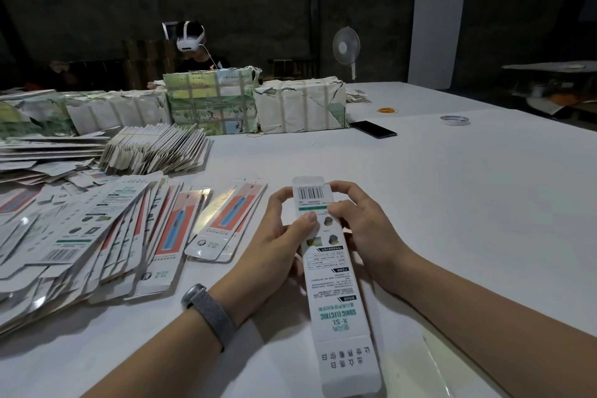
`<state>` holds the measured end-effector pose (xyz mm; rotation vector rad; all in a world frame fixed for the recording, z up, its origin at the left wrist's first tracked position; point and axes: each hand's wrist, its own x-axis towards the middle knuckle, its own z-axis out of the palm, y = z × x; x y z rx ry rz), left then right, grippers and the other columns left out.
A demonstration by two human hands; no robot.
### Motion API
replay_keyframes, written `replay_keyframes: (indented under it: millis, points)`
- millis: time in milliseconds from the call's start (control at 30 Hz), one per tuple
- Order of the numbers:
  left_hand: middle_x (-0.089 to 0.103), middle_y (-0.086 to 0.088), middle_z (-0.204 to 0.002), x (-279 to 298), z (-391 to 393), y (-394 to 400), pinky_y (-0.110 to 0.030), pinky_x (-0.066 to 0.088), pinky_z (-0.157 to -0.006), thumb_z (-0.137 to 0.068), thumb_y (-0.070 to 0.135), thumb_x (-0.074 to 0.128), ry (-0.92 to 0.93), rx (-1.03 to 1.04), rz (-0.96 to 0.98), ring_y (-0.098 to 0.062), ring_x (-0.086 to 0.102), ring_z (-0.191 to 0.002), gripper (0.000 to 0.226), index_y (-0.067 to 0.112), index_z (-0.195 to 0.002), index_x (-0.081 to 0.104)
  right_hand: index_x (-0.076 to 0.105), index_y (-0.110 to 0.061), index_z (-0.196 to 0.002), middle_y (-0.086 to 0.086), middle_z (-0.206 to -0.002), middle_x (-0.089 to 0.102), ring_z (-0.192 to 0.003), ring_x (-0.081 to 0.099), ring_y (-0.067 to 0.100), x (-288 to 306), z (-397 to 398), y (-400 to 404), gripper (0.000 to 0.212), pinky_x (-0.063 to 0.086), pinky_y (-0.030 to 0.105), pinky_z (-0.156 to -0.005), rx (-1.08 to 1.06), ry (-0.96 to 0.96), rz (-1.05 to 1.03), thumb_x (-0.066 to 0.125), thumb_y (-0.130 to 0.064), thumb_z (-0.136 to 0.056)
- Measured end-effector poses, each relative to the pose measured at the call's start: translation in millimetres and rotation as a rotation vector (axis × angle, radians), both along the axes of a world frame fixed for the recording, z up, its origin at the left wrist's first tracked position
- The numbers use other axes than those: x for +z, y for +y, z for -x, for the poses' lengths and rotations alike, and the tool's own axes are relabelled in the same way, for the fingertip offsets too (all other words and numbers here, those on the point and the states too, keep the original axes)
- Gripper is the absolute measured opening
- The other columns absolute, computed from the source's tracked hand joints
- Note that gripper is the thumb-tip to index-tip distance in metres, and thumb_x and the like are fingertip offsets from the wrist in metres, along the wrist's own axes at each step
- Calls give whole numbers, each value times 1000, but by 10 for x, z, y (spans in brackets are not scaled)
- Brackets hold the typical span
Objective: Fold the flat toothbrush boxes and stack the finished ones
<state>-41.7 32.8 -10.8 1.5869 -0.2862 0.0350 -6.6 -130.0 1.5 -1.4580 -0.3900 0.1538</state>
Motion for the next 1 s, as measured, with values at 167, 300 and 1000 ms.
replay_keyframes:
  millis: [167,300,1000]
  points:
    - [77,-1,-107,4,-4,-3,-43,63,-68,-90,41,57,6,-43,-13,-30,76,-86,50,34,-135,36,54,-14,-109,9,-97,70,-68,70,16,12,-5,8,16,56,29,-55,-37,17,-53,45,-6,-99]
    - [77,-4,-107,18,-9,2,-42,63,-68,-89,40,60,32,-49,-7,-32,76,-86,53,32,-135,36,52,-8,-112,16,-106,67,-66,70,15,9,11,17,16,54,23,-52,-32,32,-107,45,-1,-99]
    - [77,-16,-101,69,41,39,-31,59,-61,-89,36,71,69,-30,92,-30,75,-75,47,29,-127,45,62,-22,-107,6,-110,70,-81,65,28,-20,18,5,22,49,51,-74,-89,-113,-10,53,-4,-97]
